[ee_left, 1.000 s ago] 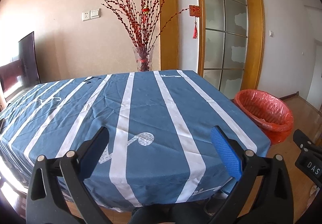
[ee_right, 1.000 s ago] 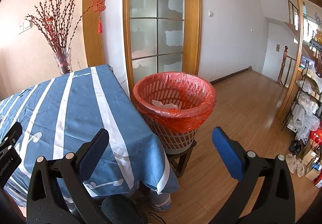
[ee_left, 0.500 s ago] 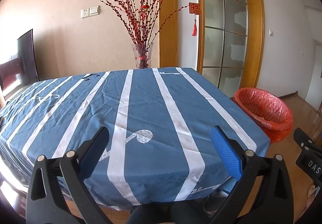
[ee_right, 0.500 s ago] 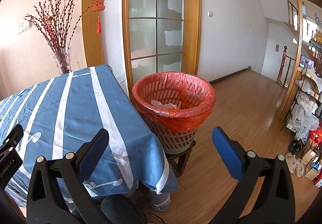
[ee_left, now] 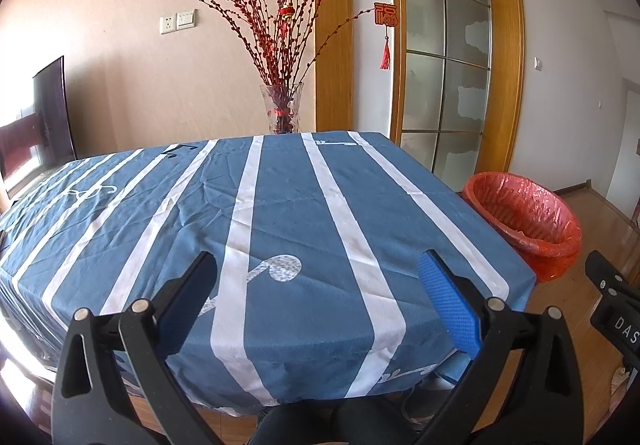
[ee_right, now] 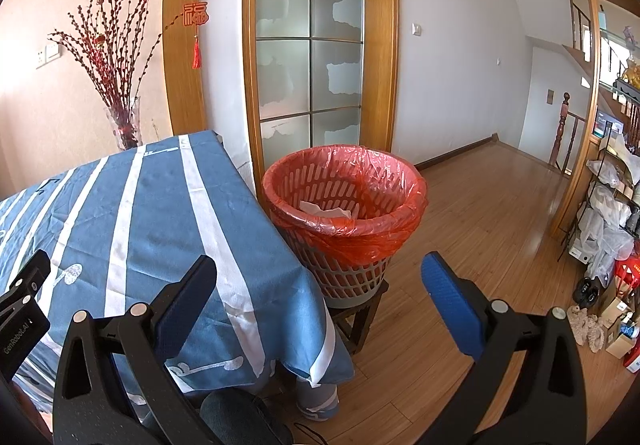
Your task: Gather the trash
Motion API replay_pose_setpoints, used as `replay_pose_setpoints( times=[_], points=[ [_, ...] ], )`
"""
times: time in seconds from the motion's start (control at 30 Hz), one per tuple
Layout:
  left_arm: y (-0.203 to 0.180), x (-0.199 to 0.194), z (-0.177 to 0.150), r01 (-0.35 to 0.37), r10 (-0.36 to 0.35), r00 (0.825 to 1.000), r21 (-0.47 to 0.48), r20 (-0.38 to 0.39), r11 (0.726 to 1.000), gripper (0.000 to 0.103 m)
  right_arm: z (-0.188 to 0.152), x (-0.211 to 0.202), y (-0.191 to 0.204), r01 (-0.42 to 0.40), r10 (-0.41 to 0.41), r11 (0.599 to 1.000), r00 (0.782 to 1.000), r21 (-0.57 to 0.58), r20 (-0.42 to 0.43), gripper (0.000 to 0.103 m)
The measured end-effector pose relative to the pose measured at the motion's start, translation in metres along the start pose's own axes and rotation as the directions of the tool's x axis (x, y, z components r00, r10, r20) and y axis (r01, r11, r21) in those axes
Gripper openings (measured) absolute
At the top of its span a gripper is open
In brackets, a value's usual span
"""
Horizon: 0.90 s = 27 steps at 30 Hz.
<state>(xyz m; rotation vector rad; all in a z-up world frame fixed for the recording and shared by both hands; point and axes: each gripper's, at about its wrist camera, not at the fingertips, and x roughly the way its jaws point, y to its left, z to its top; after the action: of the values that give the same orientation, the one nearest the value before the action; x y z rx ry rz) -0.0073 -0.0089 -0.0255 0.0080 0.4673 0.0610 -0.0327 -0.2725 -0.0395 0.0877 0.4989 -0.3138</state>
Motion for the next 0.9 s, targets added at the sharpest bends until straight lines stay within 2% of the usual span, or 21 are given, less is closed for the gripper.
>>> replay_pose_setpoints(
  times=[0.9],
  points=[
    [-0.0034,-0.0008,-0.0039,0.004,-0.004,1.0,0.001,-0.006,1.0,0.099,-0.0005,-0.0004,0.0004,0.0,0.0,1.0,1.0,-0.001,0.001,0.101]
  ],
)
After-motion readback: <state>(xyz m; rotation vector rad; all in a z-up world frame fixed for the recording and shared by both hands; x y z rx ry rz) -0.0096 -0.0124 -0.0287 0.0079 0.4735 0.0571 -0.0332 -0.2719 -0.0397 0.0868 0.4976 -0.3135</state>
